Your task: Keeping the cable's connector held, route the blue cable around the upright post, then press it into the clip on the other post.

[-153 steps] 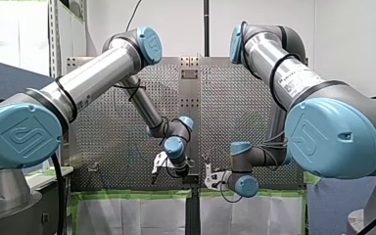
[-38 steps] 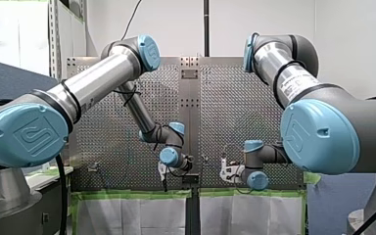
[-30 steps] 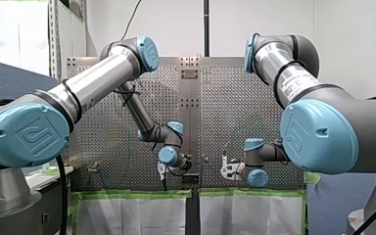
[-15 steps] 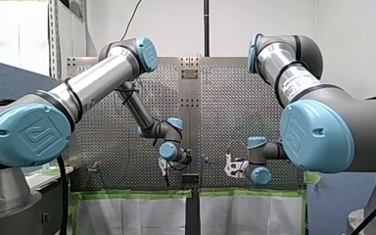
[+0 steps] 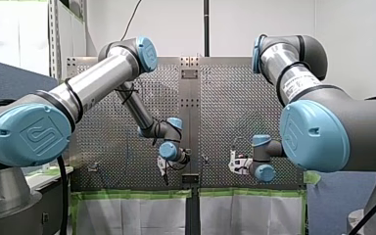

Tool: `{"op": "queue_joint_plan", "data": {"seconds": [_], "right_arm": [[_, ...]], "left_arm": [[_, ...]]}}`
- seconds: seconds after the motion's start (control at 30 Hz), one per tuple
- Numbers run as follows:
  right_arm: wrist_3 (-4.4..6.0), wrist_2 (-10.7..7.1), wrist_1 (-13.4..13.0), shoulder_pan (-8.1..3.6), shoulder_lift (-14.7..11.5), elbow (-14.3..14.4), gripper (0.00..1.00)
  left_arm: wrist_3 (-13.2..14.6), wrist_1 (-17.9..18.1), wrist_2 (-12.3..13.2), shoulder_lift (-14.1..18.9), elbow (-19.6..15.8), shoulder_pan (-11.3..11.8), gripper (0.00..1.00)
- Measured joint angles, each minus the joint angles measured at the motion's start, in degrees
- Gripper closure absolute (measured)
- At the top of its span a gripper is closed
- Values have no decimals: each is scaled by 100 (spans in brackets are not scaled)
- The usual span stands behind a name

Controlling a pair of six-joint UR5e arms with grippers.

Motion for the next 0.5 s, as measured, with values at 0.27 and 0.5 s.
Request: {"op": "queue_joint_plan", "data": {"seconds": [0.27, 0.5], "right_arm": [[-53, -14, 145, -8, 1, -106, 100], [-72, -15, 155, -10, 1, -144, 100]], "left_arm": [[11, -251, 76, -30, 109, -31, 99], [-15, -385, 109, -33, 120, -40, 99]]}}
